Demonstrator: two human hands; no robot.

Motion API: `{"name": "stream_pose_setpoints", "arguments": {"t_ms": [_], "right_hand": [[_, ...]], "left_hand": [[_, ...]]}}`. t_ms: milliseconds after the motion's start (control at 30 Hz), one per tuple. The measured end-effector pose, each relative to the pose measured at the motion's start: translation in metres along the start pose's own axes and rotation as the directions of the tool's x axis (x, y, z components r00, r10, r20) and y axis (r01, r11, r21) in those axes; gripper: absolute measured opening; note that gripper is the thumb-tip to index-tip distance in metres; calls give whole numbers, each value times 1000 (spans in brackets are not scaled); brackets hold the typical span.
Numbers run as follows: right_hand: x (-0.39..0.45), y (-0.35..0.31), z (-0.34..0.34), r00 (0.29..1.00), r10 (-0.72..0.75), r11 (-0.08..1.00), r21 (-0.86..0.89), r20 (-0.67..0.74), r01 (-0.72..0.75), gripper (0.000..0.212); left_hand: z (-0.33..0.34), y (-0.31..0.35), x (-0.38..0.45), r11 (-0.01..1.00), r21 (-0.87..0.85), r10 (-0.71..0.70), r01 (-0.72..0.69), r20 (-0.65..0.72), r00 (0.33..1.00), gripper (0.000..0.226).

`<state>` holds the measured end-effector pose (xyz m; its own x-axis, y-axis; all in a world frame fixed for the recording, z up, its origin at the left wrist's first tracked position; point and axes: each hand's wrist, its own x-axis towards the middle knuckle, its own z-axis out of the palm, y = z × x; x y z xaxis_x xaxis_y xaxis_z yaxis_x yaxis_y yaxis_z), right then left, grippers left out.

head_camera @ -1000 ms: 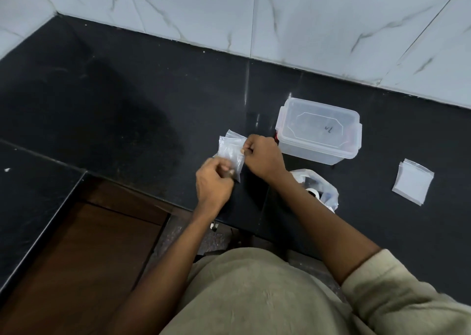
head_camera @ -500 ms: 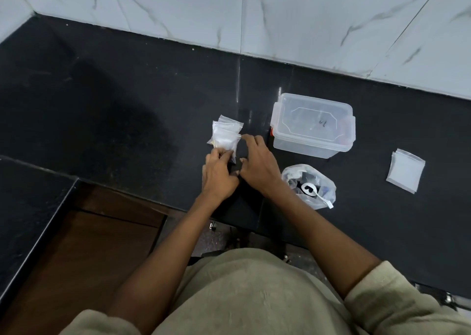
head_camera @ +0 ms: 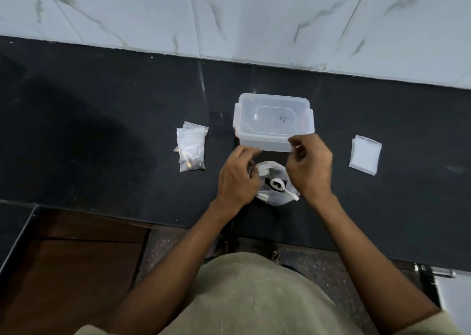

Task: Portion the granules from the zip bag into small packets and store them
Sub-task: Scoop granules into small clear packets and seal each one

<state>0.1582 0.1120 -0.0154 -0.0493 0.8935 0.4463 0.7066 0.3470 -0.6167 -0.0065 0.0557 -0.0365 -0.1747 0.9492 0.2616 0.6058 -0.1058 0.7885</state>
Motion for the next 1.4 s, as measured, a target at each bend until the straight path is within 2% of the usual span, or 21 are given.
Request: {"name": "stream_pose_setpoints", "arguments": {"t_ms": [67,167,267,367,500,700,833,967,1067,1233,1333,1400], "right_hand": [[5,30,-19,991,137,985,-100,-11,-137,25],[11,73,-37,926,373,894,-290,55,-342,34],[10,106,-45,853,513,778,-472,98,-414,43],[5,127,-45,825,552,741,-528,126,-415,38],[1,141,-42,839,533,762,-493,110,-419,29],[5,146,-43,830,556,792,-330,41,-514,36],[2,153,-44,811,584,795,-223,26,-565,29],[-4,155,-44,822,570,812,-146,-15,-565,22],[-7,148,-48,846,528,842,-82,-73,-533,24],[-9,129,-54,908,378,919,-47,-183,-392,19],[-6,119,-51,951,229,959,-118,-209,-257,23],[-5,116,-46,966,208,955,-178,-156,-235,28]], "left_hand": [[13,7,3,1000,-10,1,0,33,999,35],[29,13,4,1000,10,-11,11,86,996,34],[39,15,3,998,26,-52,49,121,991,32],[46,17,2,996,47,-85,79,134,987,31],[49,20,4,992,67,-117,109,129,985,31],[52,24,6,987,83,-148,138,123,981,32],[53,24,7,986,82,-152,143,114,982,32],[53,25,7,987,80,-149,140,112,983,33],[54,26,7,987,85,-148,139,106,983,32],[54,32,7,992,86,-94,89,64,993,30],[55,40,9,998,36,-55,53,42,998,28],[55,44,11,999,8,-38,38,46,998,26]]}}
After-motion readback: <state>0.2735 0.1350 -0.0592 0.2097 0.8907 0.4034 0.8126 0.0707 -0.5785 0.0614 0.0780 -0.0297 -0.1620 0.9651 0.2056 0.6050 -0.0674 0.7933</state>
